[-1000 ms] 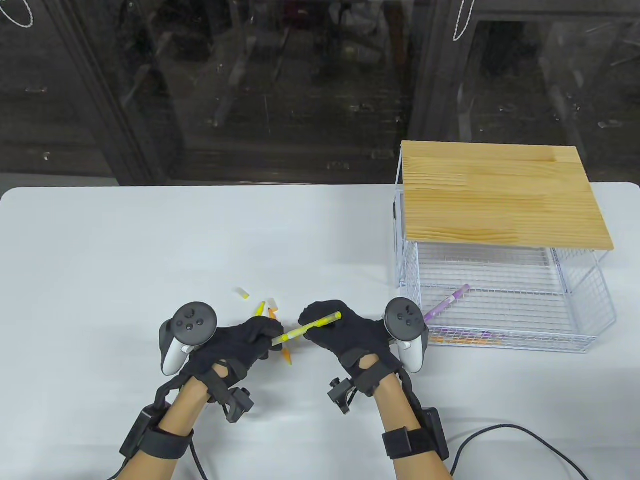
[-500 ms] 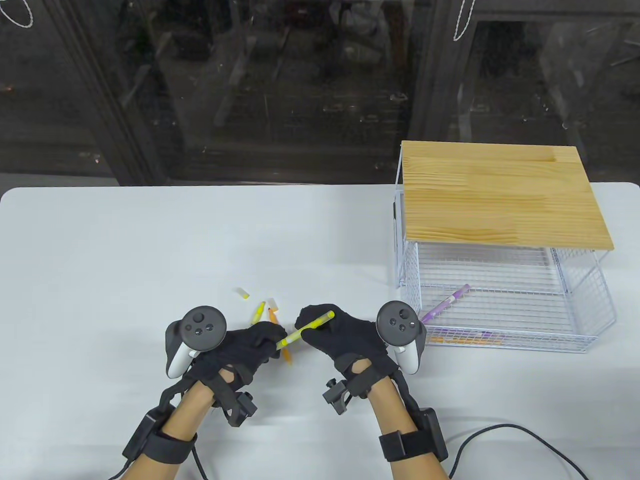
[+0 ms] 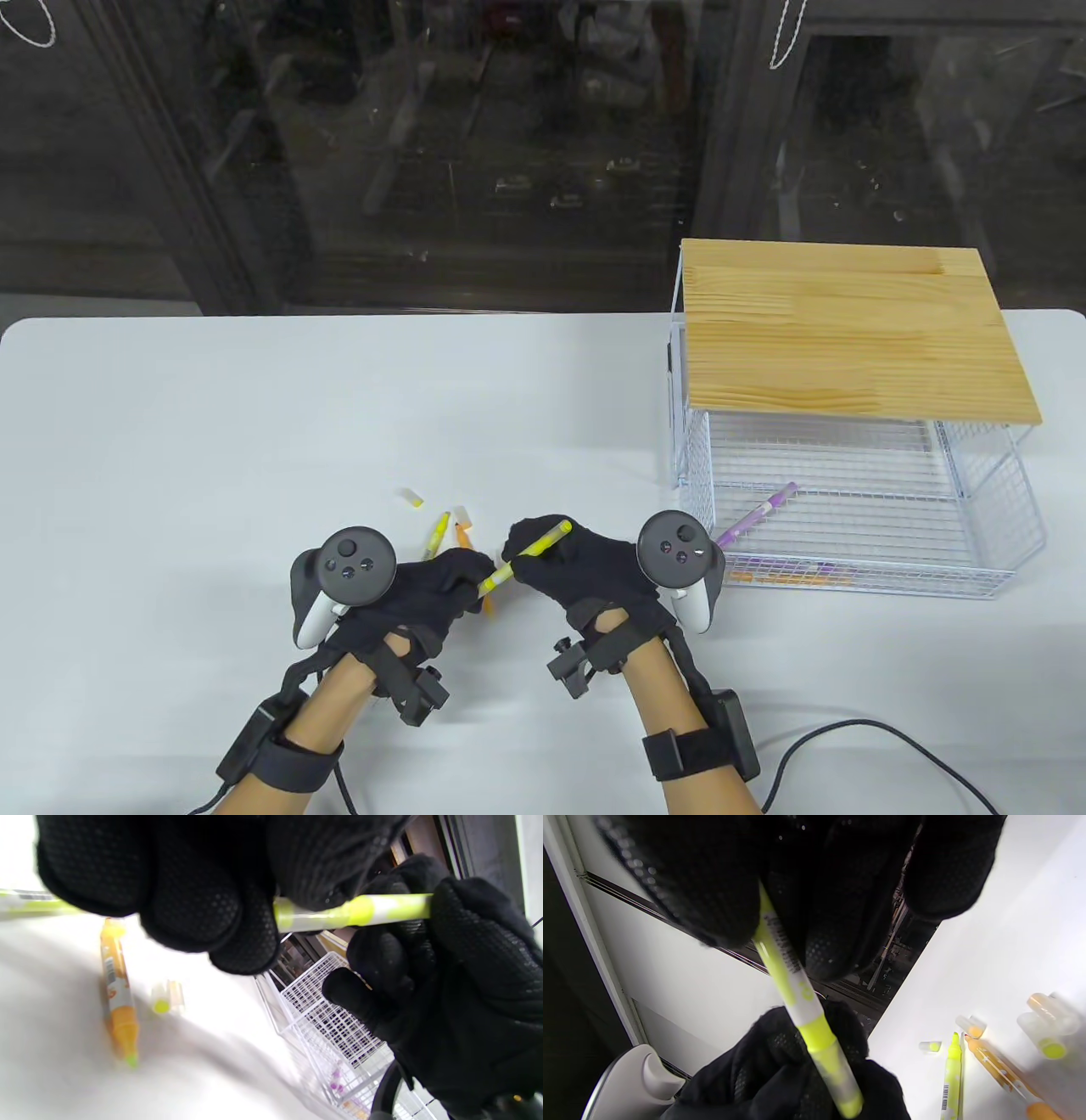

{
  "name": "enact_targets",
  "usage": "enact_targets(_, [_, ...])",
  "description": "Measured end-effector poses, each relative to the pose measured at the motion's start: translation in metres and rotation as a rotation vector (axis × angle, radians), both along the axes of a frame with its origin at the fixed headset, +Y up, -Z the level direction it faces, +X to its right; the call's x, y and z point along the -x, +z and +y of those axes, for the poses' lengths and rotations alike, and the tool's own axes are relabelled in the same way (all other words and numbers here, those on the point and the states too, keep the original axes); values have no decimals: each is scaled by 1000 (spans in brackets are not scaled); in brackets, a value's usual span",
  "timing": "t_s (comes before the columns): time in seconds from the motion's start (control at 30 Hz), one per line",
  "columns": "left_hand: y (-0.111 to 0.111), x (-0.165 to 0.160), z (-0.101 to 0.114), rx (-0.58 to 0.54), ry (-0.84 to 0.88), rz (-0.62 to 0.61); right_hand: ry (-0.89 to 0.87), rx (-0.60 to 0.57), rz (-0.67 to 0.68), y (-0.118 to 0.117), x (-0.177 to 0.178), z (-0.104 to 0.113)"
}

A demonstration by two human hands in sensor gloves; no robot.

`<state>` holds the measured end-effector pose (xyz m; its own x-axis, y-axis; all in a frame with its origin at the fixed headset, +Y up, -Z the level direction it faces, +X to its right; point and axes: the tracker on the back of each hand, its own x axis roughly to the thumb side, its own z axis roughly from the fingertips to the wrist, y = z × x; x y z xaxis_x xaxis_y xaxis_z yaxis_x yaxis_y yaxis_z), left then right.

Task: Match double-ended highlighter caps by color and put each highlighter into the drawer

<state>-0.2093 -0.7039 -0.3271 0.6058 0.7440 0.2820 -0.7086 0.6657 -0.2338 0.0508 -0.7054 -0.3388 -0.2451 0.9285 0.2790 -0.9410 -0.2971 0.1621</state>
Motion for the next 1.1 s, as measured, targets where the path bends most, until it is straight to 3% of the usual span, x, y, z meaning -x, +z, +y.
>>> enact_targets(0.5, [0, 1, 0, 15, 17, -7, -13, -46, 40, 0, 1, 1])
enact_targets(0.63, [-2, 5, 2, 48, 141, -35, -69, -58, 52, 4, -5, 8])
enact_targets(0.83, [-1, 9, 6, 67, 184, -42, -226, 24, 42, 2, -7, -1])
enact_targets(1.1, [-3, 7, 2, 47, 82, -31, -170, 63, 63, 0, -1, -5])
